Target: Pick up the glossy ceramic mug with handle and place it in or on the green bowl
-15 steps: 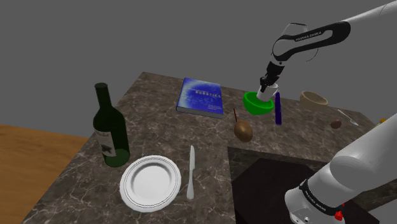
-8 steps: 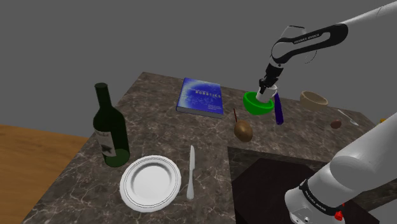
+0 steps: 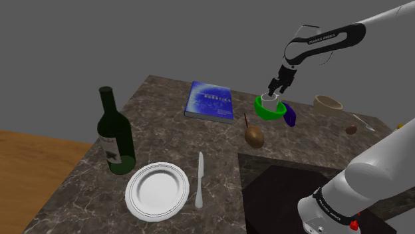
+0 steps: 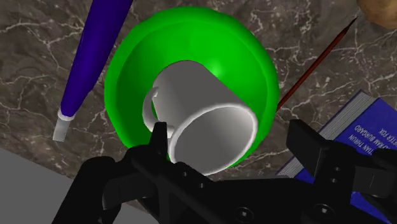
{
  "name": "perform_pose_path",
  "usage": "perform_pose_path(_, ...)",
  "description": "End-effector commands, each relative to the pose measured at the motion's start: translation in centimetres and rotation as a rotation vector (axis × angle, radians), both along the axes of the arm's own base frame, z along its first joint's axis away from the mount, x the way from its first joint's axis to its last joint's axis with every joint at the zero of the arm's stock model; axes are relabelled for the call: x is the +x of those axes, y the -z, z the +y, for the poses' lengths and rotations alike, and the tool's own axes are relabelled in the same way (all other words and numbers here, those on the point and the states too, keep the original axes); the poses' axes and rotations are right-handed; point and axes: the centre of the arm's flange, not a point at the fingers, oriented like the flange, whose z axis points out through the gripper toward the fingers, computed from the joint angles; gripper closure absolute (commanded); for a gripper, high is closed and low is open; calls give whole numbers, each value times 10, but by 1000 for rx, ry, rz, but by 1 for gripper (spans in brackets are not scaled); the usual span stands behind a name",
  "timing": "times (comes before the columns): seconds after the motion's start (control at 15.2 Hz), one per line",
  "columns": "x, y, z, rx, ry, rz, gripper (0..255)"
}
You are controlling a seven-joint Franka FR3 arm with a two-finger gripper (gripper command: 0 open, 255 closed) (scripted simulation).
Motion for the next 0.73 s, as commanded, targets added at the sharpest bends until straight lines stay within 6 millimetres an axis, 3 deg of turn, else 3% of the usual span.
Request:
perform_pose_path(0.0, -1, -20, 1, 0, 0, 0, 0)
perform_pose_path(0.13, -2, -43, 2, 0, 0, 0, 0)
perform_pose_path(0.66, -2, -43, 2, 0, 0, 0, 0)
